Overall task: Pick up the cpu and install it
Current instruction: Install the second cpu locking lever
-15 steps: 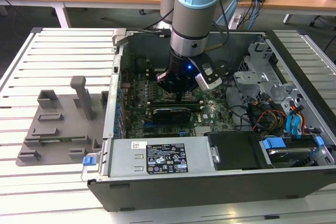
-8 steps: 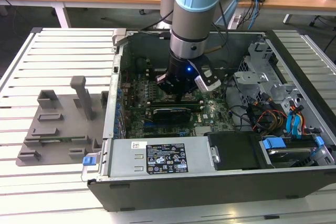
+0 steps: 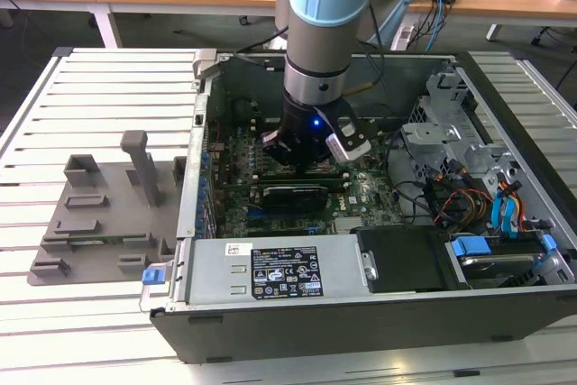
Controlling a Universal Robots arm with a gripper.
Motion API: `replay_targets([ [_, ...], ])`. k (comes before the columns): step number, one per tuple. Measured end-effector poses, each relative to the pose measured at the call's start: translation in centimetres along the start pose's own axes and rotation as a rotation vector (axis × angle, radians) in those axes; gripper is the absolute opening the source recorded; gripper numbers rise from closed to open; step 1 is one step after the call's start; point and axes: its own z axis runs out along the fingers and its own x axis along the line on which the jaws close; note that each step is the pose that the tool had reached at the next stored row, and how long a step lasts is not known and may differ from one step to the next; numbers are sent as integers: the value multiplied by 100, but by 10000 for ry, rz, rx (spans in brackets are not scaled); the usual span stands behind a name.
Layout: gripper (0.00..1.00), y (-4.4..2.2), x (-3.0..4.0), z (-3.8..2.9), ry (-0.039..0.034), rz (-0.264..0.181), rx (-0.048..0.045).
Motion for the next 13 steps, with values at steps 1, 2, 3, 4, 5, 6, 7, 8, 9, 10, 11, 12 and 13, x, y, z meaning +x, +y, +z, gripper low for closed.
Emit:
replay_targets([
  [1,11,2,19,1,0,0,-2],
  [2,11,6,61,1,-1,0,-6],
  [3,11,13,120,3,-2,0,-7],
  [4,11,23,188,4,-1,0,-6],
  [5,11,29,223,5,-1,1,-6],
  [6,11,35,256,6,0,1,-8],
  [7,11,40,275,7,0,1,-8],
  [8,11,48,302,7,-1,1,-7],
  [9,11,49,310,4,-7,-7,-30],
  [10,11,50,310,-6,-10,-17,-58],
  [11,11,50,310,-17,-13,-32,-84],
  [12,11,52,308,-18,-17,-51,-124],
  [13,11,56,307,-18,-21,-66,-179],
])
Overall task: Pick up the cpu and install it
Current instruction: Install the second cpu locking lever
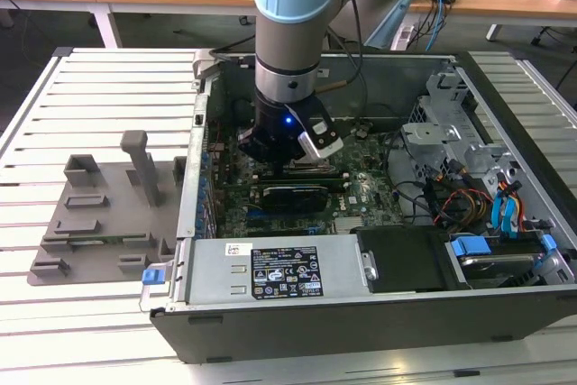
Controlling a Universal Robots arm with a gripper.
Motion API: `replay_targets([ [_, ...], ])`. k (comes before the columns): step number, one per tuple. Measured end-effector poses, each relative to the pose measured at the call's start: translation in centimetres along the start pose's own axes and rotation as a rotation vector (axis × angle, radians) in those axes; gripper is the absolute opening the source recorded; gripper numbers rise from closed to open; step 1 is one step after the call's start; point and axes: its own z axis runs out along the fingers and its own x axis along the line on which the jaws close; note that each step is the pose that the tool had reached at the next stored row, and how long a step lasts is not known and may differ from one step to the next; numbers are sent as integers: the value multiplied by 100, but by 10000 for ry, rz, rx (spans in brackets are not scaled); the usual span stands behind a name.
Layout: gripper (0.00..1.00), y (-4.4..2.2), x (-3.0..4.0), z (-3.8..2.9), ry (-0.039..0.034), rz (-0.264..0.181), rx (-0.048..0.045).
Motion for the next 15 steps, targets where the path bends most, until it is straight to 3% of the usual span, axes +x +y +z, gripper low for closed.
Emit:
replay_targets([
  [3,11,11,-3,8,-8,-19,-102],
  [7,11,19,-3,27,-26,-78,-341],
  [13,11,16,-9,37,-17,-114,-375],
  [15,11,17,-13,45,-25,-132,-439],
])
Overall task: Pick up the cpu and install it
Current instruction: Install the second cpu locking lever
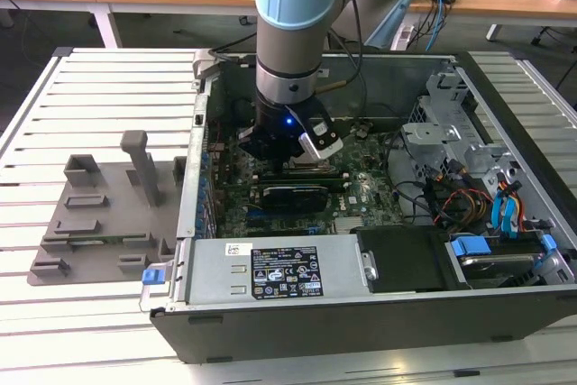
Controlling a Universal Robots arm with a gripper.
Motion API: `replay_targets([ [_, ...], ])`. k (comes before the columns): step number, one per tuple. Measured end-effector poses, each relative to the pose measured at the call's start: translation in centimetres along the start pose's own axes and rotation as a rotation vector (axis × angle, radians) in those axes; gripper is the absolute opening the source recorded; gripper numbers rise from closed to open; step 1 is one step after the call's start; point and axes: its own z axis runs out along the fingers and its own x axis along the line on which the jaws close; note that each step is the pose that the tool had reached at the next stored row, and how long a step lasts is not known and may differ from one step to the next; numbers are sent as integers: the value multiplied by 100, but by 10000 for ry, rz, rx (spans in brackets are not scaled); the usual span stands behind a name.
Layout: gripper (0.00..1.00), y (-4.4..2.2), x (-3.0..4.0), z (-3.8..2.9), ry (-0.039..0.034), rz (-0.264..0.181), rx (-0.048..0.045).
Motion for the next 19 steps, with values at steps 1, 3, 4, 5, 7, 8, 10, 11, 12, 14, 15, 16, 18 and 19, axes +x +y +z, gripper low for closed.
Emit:
replay_targets([
  [1,11,1,-3,5,-14,-16,-69],
  [3,11,0,-7,9,-12,-31,-135],
  [4,11,-1,-7,9,-16,-33,-162],
  [5,11,-1,-7,9,-17,-34,-165],
  [7,11,5,-7,-55,-19,-34,-167],
  [8,11,11,-6,-112,-17,-34,-165],
  [10,11,17,-7,-174,-13,-35,-120],
  [11,11,20,-10,-183,-9,-34,-84],
  [12,11,23,-15,-189,-5,-32,-46],
  [14,11,35,-28,-195,5,-29,31],
  [15,11,41,-35,-197,10,-29,76],
  [16,11,47,-44,-197,17,-27,141],
  [18,11,64,-78,-196,37,-24,314],
  [19,11,80,-115,-195,53,-20,439],
])
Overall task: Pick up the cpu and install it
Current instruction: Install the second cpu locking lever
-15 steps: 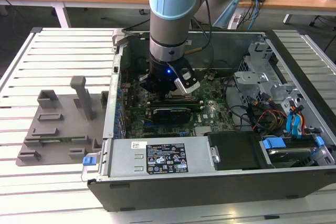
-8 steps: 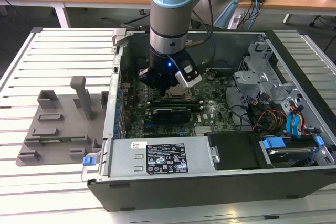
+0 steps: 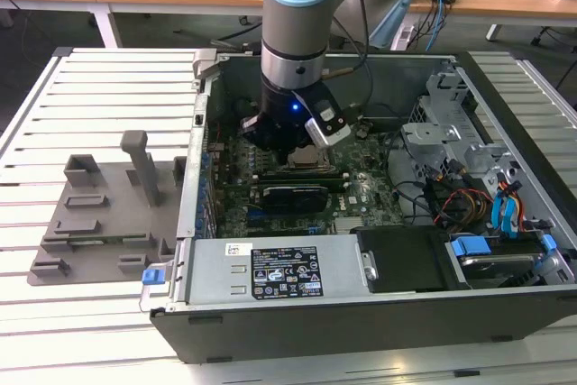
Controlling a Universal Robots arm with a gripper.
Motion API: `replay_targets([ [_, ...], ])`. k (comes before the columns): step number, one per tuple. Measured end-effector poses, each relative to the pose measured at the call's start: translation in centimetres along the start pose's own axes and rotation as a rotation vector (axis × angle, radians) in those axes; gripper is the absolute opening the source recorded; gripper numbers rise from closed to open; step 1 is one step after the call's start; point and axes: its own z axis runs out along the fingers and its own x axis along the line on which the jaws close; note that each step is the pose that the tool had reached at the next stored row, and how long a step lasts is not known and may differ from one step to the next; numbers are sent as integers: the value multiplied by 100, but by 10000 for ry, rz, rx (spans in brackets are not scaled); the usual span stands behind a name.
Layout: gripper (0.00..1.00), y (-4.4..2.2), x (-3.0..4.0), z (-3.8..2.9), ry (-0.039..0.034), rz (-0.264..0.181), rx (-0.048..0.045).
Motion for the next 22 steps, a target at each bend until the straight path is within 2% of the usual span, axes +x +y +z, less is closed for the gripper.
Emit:
replay_targets([
  [1,11,14,-34,0,13,2,89],
  [3,11,38,-112,0,31,5,181],
  [5,11,60,-230,-1,55,7,257],
  [10,11,104,-416,-2,92,13,415],
  [14,11,147,-497,-4,111,16,580],
  [19,11,180,-545,-40,122,21,676],
  [21,11,202,-550,-84,126,21,706],
  [22,11,221,-551,-145,128,20,720],
])
